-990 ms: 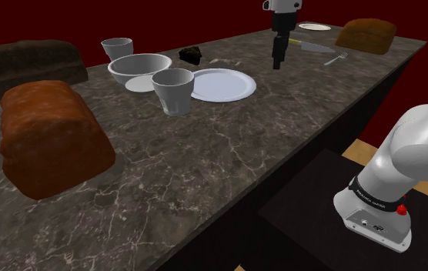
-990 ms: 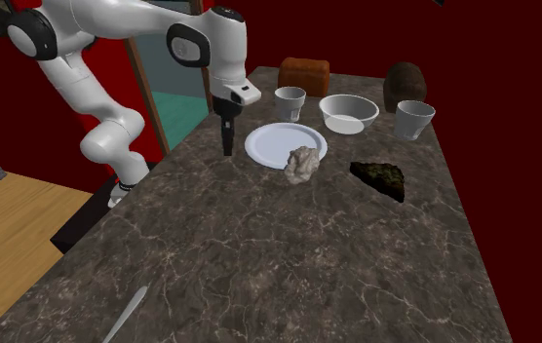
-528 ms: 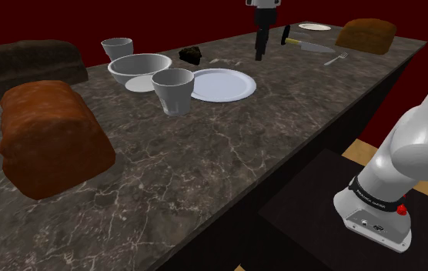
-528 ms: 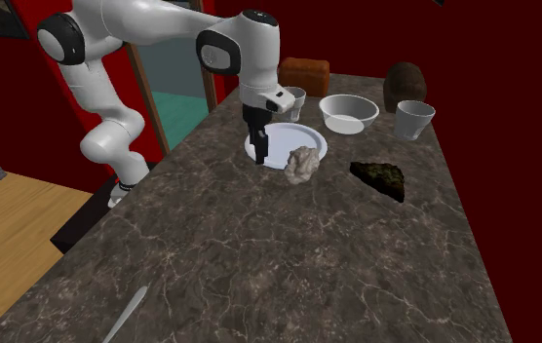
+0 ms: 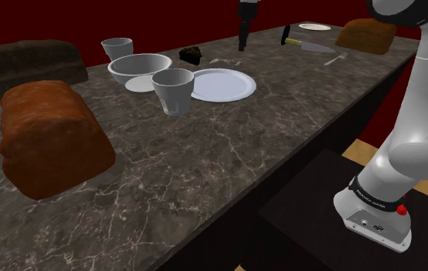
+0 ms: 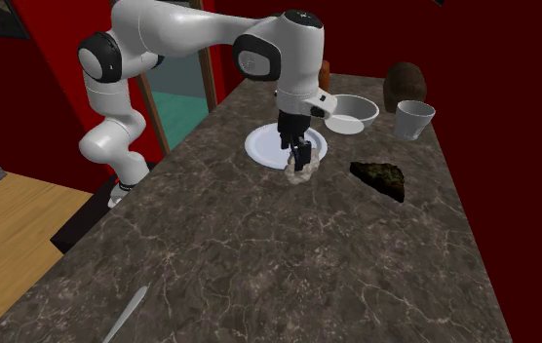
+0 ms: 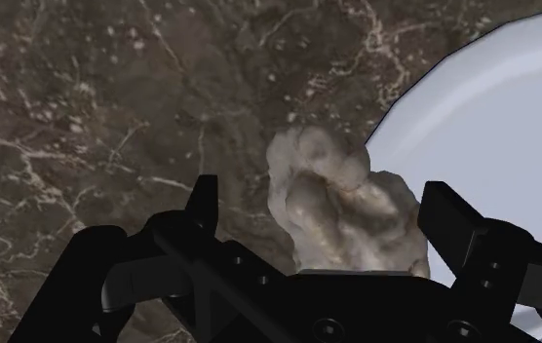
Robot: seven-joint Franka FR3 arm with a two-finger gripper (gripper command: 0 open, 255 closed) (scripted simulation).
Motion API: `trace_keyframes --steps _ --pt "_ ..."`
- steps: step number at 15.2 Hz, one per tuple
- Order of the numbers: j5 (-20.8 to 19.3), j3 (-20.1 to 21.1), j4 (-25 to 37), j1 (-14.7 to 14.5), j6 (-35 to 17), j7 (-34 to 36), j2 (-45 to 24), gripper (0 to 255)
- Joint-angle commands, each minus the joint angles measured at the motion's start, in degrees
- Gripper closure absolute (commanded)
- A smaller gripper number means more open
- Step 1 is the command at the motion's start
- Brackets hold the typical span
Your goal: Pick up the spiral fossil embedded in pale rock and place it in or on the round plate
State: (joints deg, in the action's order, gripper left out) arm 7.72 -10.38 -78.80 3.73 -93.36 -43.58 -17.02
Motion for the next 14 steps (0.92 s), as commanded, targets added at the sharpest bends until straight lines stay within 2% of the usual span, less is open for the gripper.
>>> trace_keyframes --steps 1,2,3,10,14 --pt "1.87 0.37 9.05 1.13 2.85 -1.9 -5.86 0" --pt "2.75 0.66 14.16 1.86 4.55 -2.68 -9.12 0" --pt "2.77 0.75 14.47 1.96 4.65 -2.7 -9.3 0" --pt "2.53 0.86 5.93 1.03 -2.16 -3.01 -7.56 0" --pt "2.53 0.86 5.93 1.04 -2.16 -3.01 -7.56 0"
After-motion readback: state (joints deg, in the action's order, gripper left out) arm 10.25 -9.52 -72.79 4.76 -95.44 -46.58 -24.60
